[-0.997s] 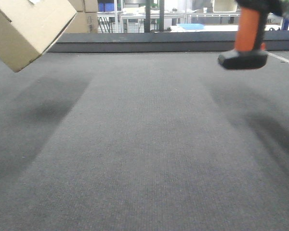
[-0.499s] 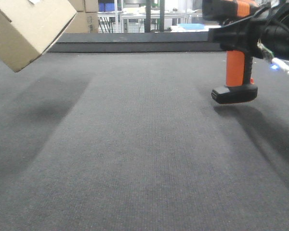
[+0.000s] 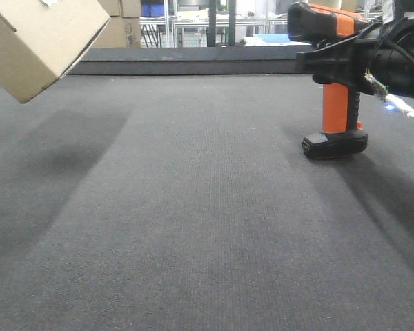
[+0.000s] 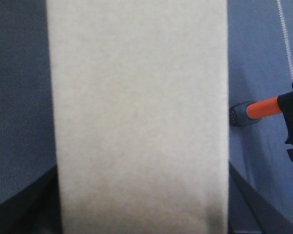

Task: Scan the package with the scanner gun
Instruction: 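Lower the scanner gun back onto the belt with the right gripper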

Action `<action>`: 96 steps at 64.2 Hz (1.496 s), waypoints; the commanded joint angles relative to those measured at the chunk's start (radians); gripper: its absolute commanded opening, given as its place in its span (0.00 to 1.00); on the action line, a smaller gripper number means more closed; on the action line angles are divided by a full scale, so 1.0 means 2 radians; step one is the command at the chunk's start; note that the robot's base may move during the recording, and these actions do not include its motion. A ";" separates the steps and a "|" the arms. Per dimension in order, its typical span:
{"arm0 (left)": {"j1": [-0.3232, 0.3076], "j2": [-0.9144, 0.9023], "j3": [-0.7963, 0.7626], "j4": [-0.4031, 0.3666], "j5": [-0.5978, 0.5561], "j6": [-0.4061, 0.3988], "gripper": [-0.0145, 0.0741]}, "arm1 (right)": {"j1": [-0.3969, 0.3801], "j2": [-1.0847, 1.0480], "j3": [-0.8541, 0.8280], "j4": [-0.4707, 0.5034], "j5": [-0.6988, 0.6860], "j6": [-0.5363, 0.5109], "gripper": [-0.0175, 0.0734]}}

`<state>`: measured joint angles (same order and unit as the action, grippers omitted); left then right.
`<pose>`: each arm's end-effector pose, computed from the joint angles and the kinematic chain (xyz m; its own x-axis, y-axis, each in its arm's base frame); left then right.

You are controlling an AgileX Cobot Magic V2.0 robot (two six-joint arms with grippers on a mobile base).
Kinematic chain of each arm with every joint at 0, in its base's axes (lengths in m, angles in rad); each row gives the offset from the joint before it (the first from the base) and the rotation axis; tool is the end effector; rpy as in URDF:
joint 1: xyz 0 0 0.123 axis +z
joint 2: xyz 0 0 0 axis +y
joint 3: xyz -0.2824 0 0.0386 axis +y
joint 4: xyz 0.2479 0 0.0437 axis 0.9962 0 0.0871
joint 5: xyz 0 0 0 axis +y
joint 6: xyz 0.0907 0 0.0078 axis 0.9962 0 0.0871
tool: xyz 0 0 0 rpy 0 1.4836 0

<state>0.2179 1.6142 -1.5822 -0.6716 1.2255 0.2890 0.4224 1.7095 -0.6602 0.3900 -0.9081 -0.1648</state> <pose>0.3380 0.0202 0.3739 -0.8606 -0.1688 -0.4804 0.1143 0.8553 -0.5053 0.3077 0.1084 0.1961 -0.0935 0.0446 -0.9946 -0.1115 0.9922 0.0550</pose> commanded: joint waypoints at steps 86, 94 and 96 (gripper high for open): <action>-0.003 -0.005 -0.004 0.017 -0.002 0.001 0.04 | -0.002 -0.101 0.027 0.044 0.177 -0.042 0.82; -0.014 -0.005 -0.004 0.062 -0.002 0.001 0.04 | -0.002 -0.140 0.049 0.045 0.203 -0.042 0.82; -0.018 -0.005 -0.004 0.078 -0.002 0.000 0.04 | -0.002 -0.148 0.053 0.045 0.210 -0.042 0.82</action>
<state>0.2042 1.6142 -1.5822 -0.5713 1.2255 0.2890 0.4224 1.4643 -0.5788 0.4762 -0.5154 -0.2419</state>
